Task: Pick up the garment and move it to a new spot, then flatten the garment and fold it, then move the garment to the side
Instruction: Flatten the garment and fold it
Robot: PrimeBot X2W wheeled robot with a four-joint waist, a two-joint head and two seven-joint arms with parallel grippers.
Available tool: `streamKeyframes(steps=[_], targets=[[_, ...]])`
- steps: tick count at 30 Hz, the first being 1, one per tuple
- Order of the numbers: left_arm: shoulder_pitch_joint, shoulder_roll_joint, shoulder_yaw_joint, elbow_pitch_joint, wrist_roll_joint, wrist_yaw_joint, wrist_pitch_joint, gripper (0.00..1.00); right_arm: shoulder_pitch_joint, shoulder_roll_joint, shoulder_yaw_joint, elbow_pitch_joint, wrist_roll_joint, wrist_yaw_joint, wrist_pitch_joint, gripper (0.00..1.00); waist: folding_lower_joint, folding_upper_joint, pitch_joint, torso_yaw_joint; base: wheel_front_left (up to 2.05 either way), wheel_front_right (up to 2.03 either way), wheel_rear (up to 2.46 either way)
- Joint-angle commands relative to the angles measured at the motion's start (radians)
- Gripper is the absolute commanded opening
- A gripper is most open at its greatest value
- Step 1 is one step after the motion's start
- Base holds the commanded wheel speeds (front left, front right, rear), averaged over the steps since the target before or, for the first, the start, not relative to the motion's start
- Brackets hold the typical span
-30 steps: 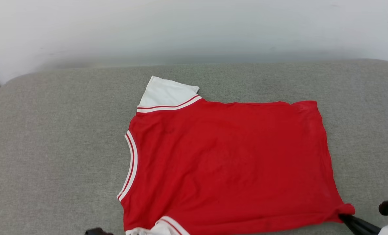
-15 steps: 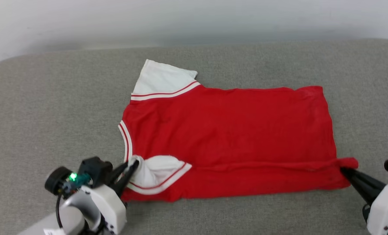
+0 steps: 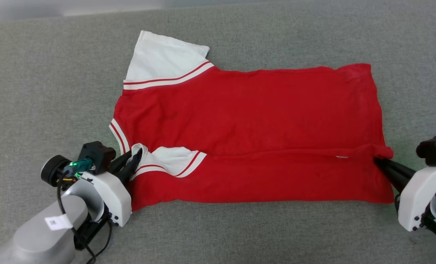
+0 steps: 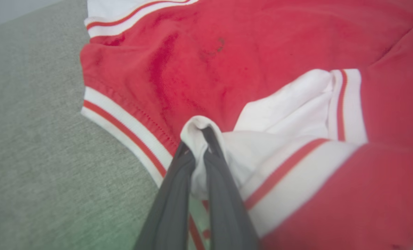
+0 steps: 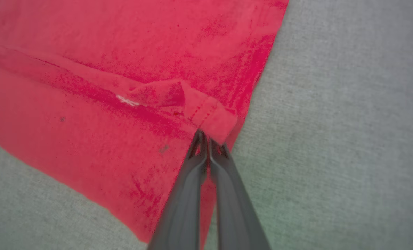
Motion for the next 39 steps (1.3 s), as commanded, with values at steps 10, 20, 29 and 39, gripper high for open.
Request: streamKeyframes(steps=[10,20,29,39], targets=[[-0.02,-0.069,-0.008,0.16,-0.006,-0.059,-0.028,1.0,-0.066,-0.002,0.088,0.095,0.061,-0.001,-0.071,1.0,-0.0002,0.0,-0.034,0.016,0.0,0.0,0.0],[-0.077,0.025,0.003,0.051,0.021,-0.034,0.031,1.0,-0.011,-0.033,0.056,0.028,0.066,-0.001,-0.111,1.0,-0.0002,0.0,-0.121,0.044,0.0,0.0,0.0],[-0.165,0.128,-0.019,-0.162,-0.102,-0.065,0.431,1.0,0.005,-0.019,0.02,-0.021,0.047,-0.001,-0.077,1.0,-0.0002,0.0,-0.15,0.055,0.0,0.0,0.0],[-0.207,0.168,-0.074,-0.271,-0.296,-0.078,0.846,1.0,0.007,0.0,0.015,-0.061,0.025,-0.001,-0.04,1.0,-0.0002,0.0,-0.14,0.035,0.0,0.0,0.0]])
